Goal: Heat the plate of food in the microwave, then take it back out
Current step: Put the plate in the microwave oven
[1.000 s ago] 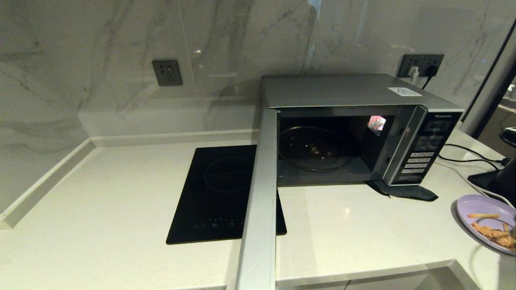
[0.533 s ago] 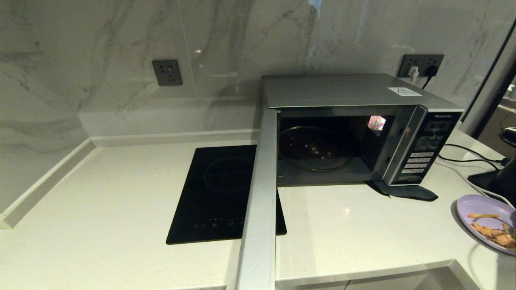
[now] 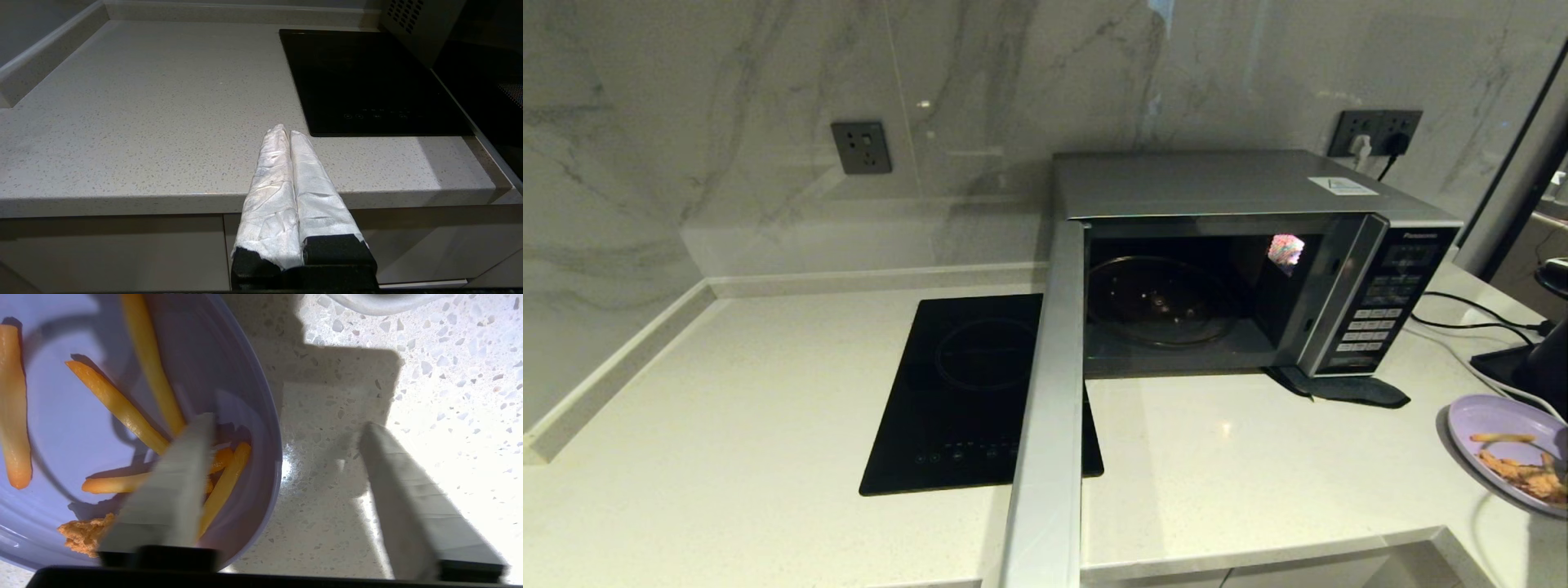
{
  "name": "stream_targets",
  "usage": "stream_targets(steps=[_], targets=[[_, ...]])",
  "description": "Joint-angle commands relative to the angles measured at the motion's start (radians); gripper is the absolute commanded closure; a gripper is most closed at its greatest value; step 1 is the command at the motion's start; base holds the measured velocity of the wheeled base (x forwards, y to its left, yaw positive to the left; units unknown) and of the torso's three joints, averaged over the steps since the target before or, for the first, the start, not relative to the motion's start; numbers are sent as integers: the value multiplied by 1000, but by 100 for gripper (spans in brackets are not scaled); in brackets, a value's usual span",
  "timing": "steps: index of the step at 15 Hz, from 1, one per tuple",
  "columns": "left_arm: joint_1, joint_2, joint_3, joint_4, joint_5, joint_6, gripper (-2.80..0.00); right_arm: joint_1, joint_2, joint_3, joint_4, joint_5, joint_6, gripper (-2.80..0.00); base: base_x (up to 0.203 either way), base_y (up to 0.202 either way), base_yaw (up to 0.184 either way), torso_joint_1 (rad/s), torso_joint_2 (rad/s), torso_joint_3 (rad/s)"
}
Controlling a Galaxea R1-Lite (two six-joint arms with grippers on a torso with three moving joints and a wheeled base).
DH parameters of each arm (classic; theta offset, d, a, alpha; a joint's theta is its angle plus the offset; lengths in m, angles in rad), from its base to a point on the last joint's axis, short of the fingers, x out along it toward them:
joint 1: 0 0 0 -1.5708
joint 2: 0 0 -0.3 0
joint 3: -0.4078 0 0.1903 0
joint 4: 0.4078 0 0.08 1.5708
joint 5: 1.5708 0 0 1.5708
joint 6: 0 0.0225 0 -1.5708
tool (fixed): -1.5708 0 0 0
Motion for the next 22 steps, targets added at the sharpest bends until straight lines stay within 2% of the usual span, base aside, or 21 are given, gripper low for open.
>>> stream_targets(steps=[1, 14, 17, 22], targets=[[0, 2, 0, 0, 0, -1, 0, 0, 5, -5, 4, 1, 4, 0, 0, 0, 0, 0, 0, 0], [0, 2, 0, 0, 0, -1, 0, 0, -13, 8, 4, 18, 7, 0, 0, 0, 0, 0, 0, 2], [0, 2, 0, 0, 0, -1, 0, -1, -69, 34, 4, 70, 4, 0, 0, 0, 0, 0, 0, 0], [0, 2, 0, 0, 0, -1, 0, -1, -151, 88, 4, 108, -1, 0, 0, 0, 0, 0, 0, 0]])
